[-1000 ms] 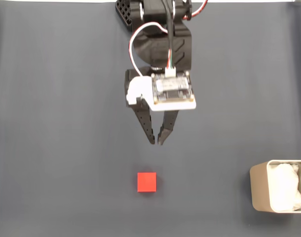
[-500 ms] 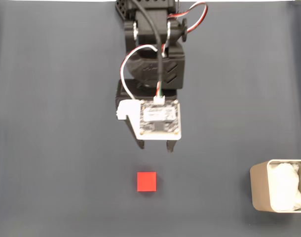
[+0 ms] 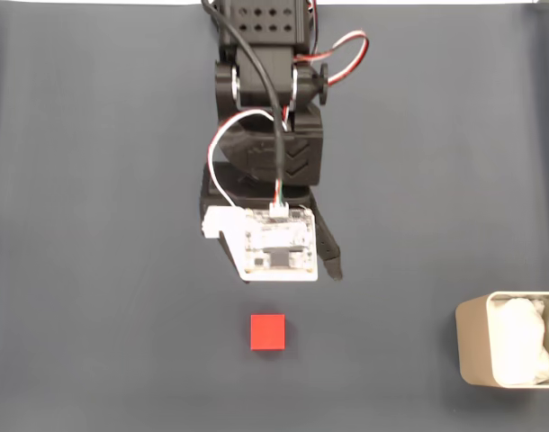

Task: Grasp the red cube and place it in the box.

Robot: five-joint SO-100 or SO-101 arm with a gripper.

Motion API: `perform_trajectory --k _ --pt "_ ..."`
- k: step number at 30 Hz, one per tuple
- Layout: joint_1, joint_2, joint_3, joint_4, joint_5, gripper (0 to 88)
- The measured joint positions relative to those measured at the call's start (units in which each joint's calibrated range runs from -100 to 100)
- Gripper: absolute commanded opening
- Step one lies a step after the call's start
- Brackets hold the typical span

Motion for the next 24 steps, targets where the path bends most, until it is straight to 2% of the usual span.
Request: perform_trajectory --k 10,24 --pt "0.0 5.6 -1.9 -0.9 0.4 42.2" --pt "0.0 13.2 -5.5 -4.2 0.7 42.8"
